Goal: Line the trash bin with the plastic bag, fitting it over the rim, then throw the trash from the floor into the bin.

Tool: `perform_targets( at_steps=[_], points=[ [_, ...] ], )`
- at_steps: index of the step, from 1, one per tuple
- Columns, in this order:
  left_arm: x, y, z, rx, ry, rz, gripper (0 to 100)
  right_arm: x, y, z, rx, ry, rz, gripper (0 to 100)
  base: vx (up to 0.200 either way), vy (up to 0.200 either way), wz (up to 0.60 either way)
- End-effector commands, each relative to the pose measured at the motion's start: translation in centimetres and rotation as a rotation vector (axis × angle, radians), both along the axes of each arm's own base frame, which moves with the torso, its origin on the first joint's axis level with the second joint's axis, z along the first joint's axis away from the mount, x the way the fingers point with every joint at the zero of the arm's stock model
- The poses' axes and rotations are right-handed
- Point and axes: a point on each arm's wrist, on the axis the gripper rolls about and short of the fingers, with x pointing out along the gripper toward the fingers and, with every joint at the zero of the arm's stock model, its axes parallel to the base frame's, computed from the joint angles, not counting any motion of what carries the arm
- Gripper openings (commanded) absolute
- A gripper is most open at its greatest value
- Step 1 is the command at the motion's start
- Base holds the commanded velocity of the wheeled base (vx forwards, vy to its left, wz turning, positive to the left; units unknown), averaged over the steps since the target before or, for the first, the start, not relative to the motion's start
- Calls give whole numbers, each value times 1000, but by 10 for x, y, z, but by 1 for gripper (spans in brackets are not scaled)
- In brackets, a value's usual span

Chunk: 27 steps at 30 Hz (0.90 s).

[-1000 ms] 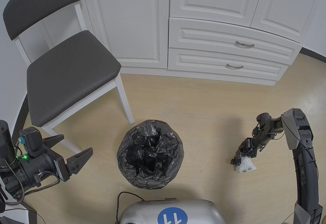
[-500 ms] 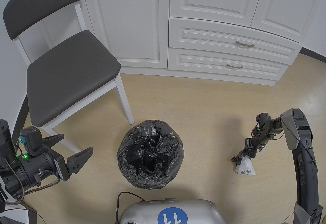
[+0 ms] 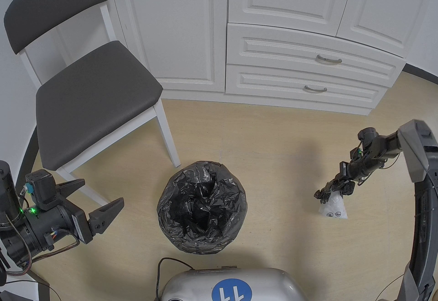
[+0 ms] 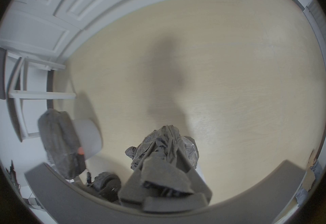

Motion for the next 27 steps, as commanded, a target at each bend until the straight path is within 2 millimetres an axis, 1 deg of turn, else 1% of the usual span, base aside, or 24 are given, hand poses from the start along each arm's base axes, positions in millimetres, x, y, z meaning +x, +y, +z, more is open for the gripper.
perform_targets(
  at_steps=[1, 2, 4, 5, 6, 8, 9, 10, 11, 12, 13, 14, 16, 17, 18, 20, 21, 22, 25, 26, 27],
  points=[
    [-5, 3, 3, 33, -42, -6, 100, -46, 15, 95, 31, -110, 39, 0, 0, 0, 0],
    [-11, 6, 10, 29, -89, -9, 100, -69, 31, 121, 14, -160, 90, 0, 0, 0, 0],
    [-15, 7, 14, 23, -116, -10, 100, -88, 43, 137, -1, -215, 130, 0, 0, 0, 0],
    [-15, 7, 14, 22, -118, -10, 100, -90, 44, 139, -3, -220, 133, 0, 0, 0, 0],
    [-18, 9, 19, 12, -143, -9, 100, -107, 54, 154, -18, -284, 170, 0, 0, 0, 0],
    [-18, 9, 19, 12, -143, -9, 100, -107, 54, 154, -18, -284, 170, 0, 0, 0, 0],
    [-23, 11, 25, -4, -182, -5, 100, -136, 71, 174, -37, -391, 220, 0, 0, 0, 0],
    [-23, 12, 27, -3, -188, 1, 100, -144, 77, 180, -42, -424, 236, 0, 0, 0, 0],
    [-23, 12, 27, -4, -191, 3, 100, -146, 78, 180, -42, -428, 239, 0, 0, 0, 0],
    [-22, 16, 29, 6, -201, 30, 100, -165, 88, 190, -43, -498, 266, 0, 0, 0, 0],
    [-22, 16, 29, 6, -201, 30, 100, -165, 88, 190, -43, -498, 266, 0, 0, 0, 0],
    [-20, 20, 30, 30, -213, 59, 100, -186, 95, 202, -47, -592, 287, 0, 0, 0, 0],
    [-20, 22, 30, 43, -217, 75, 100, -198, 98, 208, -48, -643, 300, 0, 0, 0, 0],
    [-20, 23, 30, 54, -225, 86, 100, -213, 101, 214, -47, -697, 313, 0, 0, 0, 0],
    [-20, 25, 31, 58, -233, 92, 100, -223, 102, 218, -47, -737, 318, 0, 0, 0, 0],
    [-21, 25, 32, 63, -242, 92, 100, -234, 103, 222, -49, -774, 324, 0, 0, 0, 0],
    [-21, 25, 32, 63, -242, 92, 100, -234, 103, 222, -49, -774, 324, 0, 0, 0, 0],
    [-23, 25, 34, 64, -252, 92, 100, -257, 105, 233, -46, -853, 339, 0, 0, 0, 0],
    [-23, 27, 35, 64, -261, 103, 100, -286, 107, 244, -34, -932, 364, 0, 0, 0, 0],
    [-23, 27, 36, 65, -263, 105, 100, -289, 108, 245, -35, -941, 367, 0, 0, 0, 0],
    [-23, 28, 36, 67, -263, 115, 100, -303, 109, 250, -23, -977, 385, 0, 0, 0, 0]
  ],
)
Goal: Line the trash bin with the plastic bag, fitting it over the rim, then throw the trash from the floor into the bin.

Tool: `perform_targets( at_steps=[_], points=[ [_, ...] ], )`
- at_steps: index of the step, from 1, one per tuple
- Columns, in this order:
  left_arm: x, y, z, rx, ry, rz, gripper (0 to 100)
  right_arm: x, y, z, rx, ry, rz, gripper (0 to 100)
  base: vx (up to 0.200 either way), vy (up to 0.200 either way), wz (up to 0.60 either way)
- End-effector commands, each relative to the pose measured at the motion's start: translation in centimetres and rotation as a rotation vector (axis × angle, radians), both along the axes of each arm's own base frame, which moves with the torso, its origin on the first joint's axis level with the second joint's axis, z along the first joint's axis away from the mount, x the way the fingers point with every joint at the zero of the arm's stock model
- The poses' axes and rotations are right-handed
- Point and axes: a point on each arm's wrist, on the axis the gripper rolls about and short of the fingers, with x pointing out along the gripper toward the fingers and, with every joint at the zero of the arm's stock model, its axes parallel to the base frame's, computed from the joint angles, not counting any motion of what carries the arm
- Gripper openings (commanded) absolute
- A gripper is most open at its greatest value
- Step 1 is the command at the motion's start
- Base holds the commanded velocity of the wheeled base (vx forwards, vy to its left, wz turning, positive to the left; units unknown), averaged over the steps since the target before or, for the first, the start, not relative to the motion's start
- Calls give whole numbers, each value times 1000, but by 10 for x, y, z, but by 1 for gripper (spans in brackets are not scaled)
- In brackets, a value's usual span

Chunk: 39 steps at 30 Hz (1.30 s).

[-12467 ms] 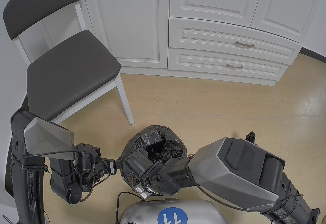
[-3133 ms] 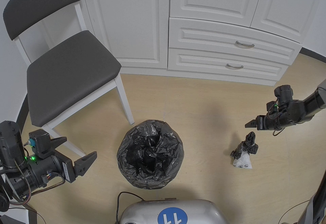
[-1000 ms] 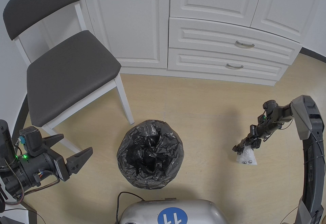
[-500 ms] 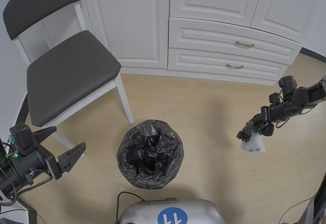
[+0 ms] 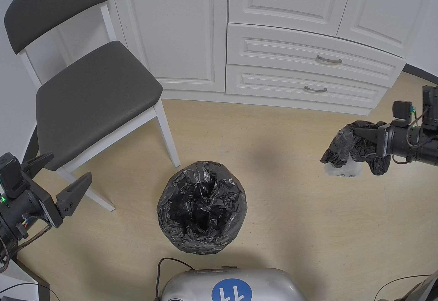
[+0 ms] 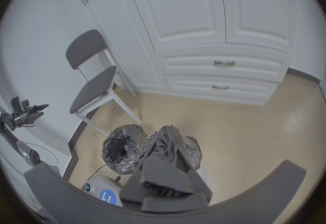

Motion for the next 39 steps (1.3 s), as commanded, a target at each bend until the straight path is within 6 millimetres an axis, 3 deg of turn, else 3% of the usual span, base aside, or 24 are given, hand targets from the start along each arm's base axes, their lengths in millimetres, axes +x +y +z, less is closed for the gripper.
perform_targets(
  at_steps=[1, 4, 8, 20, 32, 39],
  points=[
    [-3, 6, 6, 4, -40, 41, 100, -79, 8, 33, 30, -223, 91, 0, 0, 0, 0],
    [-3, 9, 6, 31, -49, 65, 100, -102, 12, 41, 49, -285, 145, 0, 0, 0, 0],
    [-1, 15, 6, 65, -55, 113, 100, -113, 14, 45, 60, -322, 179, 0, 0, 0, 0],
    [0, 18, 6, 77, -55, 141, 100, -123, 33, 43, 138, -497, 290, 0, 0, 0, 0],
    [4, 25, 4, 96, -40, 209, 100, -130, 73, 32, 176, -422, 389, 0, 0, 0, 0],
    [6, 39, 0, 197, -29, 313, 100, -124, 96, 20, 178, -373, 409, 0, 0, 0, 0]
  ],
)
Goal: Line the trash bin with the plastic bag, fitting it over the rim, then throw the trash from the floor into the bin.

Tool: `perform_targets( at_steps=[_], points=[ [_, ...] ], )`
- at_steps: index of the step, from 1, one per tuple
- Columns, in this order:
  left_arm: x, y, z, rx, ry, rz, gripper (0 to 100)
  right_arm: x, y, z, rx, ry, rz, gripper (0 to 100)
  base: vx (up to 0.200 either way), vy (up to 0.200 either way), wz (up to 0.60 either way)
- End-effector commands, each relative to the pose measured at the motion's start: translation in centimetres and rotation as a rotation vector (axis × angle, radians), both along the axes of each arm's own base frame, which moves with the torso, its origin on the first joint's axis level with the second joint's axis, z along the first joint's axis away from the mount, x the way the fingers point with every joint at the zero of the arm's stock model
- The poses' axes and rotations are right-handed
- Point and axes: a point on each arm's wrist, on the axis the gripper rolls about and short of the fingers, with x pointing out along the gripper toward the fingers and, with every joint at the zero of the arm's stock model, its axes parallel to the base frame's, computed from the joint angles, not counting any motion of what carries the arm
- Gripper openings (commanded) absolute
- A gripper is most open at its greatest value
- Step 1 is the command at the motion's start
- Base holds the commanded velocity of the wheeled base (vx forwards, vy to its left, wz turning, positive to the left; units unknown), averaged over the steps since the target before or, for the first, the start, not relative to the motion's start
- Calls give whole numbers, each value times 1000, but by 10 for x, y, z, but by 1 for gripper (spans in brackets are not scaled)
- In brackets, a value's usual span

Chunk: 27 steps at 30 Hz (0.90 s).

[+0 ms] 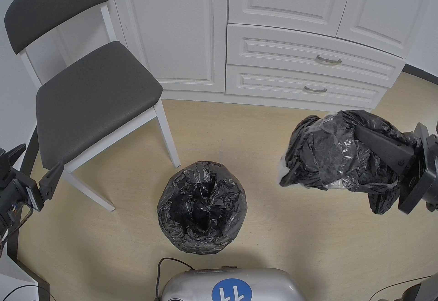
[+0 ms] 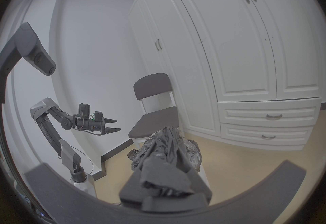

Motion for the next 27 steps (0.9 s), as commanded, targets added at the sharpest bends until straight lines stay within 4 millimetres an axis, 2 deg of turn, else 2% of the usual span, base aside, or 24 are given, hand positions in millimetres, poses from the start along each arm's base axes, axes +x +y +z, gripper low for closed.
perform_targets(
  at_steps=[1, 8, 15, 20, 27],
  points=[
    [2, 11, -3, 42, 16, 88, 100, 10, 19, -14, -23, 31, 25, 0, 0, 0, 0],
    [5, 27, -5, 121, 48, 215, 100, 18, 32, -21, 18, -10, 38, 0, 0, 0, 0],
    [6, 30, -6, 134, 55, 234, 100, 25, 46, -28, 32, -6, 18, 0, 0, 0, 0],
    [7, 30, -8, 135, 65, 231, 100, 24, 83, -42, 105, 49, 50, 0, 0, 0, 0],
    [7, 30, -8, 135, 65, 233, 100, 42, 114, -63, 218, -10, 0, 0, 0, 0, 0]
  ],
)
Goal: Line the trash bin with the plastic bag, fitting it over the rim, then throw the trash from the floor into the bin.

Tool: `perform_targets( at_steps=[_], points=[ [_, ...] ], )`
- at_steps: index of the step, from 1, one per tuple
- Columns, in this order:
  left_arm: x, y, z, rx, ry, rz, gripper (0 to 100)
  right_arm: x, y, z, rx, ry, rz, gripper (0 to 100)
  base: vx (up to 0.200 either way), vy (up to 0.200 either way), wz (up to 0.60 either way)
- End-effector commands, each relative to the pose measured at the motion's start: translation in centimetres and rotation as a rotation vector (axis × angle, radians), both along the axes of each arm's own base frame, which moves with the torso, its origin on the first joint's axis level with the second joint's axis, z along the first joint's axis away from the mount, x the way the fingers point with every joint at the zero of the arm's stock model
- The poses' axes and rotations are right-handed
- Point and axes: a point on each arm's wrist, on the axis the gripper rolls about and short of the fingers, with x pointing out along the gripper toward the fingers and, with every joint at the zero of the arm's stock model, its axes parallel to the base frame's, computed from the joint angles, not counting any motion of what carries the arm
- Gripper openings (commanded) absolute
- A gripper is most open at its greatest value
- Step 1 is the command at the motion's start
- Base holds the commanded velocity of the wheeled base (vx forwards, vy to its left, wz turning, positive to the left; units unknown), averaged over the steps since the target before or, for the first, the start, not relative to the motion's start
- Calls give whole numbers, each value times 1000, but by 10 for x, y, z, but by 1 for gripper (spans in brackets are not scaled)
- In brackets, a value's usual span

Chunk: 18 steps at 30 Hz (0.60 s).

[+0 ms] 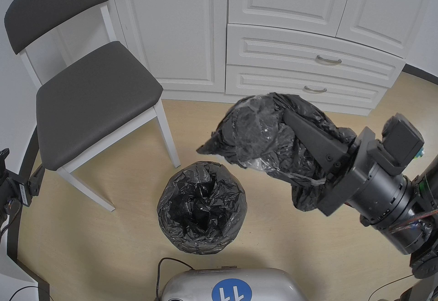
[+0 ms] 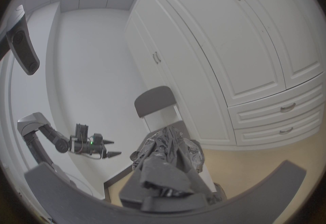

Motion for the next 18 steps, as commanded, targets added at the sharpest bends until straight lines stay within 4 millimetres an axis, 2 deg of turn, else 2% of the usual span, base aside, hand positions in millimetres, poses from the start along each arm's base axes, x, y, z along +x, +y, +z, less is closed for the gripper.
perform_targets(
  at_steps=[1, 2, 3, 12, 17, 18],
  points=[
    [1, 0, -1, -1, 5, 2, 100, 17, 34, -37, -32, 47, -6, 0, 0, 0, 0],
    [1, 0, -1, 1, 5, 0, 100, 23, 43, -51, -68, 69, -9, 0, 0, 0, 0],
    [0, 0, -1, 1, 4, 2, 100, 25, 46, -58, -85, 82, -12, 0, 0, 0, 0],
    [-1, 0, 0, 2, -2, 0, 100, 40, 71, -74, -56, 160, -28, 0, 0, 0, 0],
    [1, 0, -1, -1, 7, -1, 100, 55, 83, -88, -24, 219, -35, 0, 0, 0, 0],
    [2, 0, -1, -2, 10, -1, 100, 66, 88, -100, -33, 243, -54, 0, 0, 0, 0]
  ],
)
